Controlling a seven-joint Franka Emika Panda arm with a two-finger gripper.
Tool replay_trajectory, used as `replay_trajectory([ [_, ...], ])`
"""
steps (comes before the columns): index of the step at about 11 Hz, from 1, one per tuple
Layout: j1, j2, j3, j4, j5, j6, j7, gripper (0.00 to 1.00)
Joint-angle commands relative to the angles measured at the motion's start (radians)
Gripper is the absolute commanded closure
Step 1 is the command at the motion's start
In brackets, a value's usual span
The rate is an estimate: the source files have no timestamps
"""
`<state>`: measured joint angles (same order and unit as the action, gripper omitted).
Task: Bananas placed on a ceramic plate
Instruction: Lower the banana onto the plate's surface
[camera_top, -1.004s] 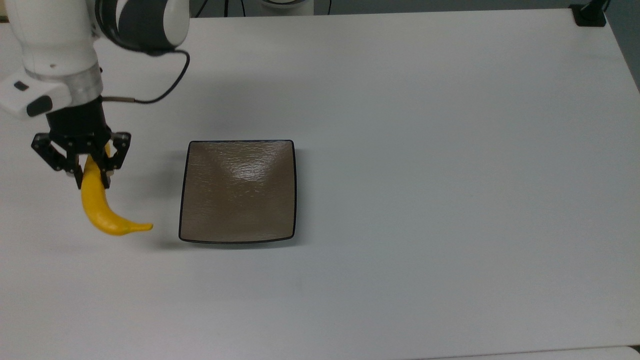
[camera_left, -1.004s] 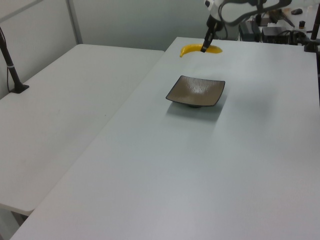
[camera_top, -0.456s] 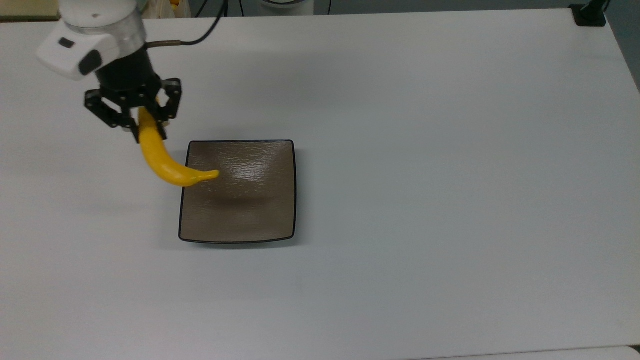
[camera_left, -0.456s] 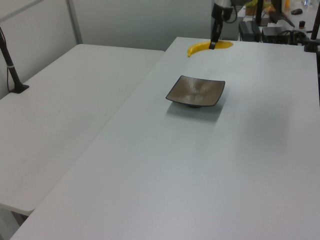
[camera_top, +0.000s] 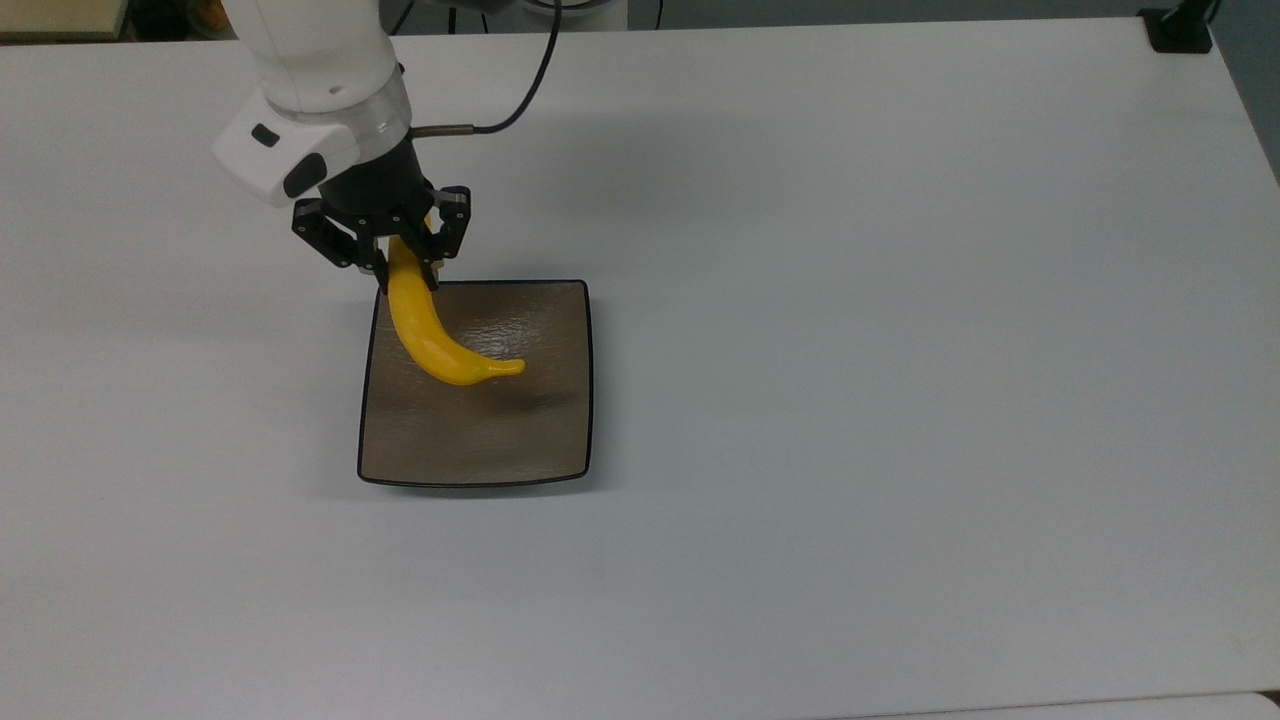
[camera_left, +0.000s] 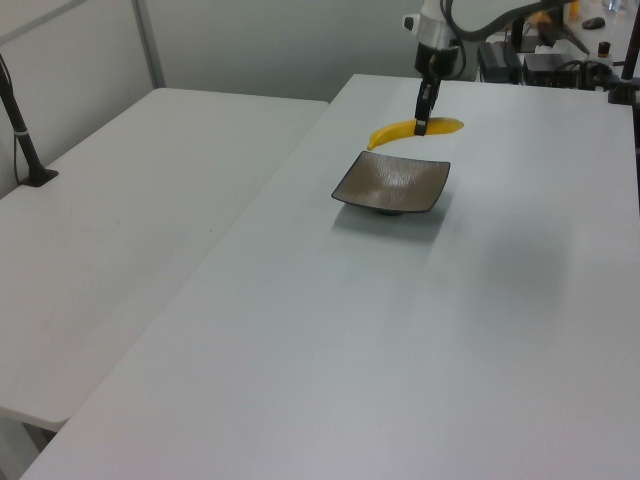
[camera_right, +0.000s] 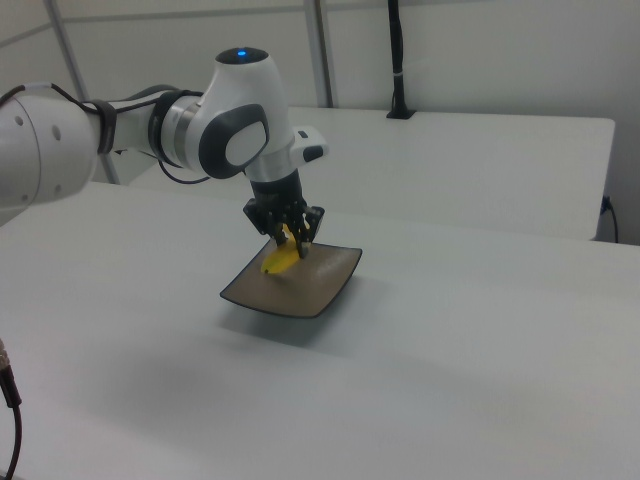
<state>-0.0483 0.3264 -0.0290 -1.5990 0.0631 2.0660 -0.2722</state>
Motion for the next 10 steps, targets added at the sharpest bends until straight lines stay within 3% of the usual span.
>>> replay_trajectory([
  [1,0.022,-0.033,-0.017,-0.106,0.047,0.104,0.059,1.0],
  [3,0.031,-0.023,-0.017,-0.174,0.057,0.254,0.112,1.0],
  [7,0.041,0.031,-0.016,-0.206,0.063,0.44,0.183,1.0],
  [10,0.053,0.059,-0.009,-0.205,0.064,0.447,0.18,1.0],
])
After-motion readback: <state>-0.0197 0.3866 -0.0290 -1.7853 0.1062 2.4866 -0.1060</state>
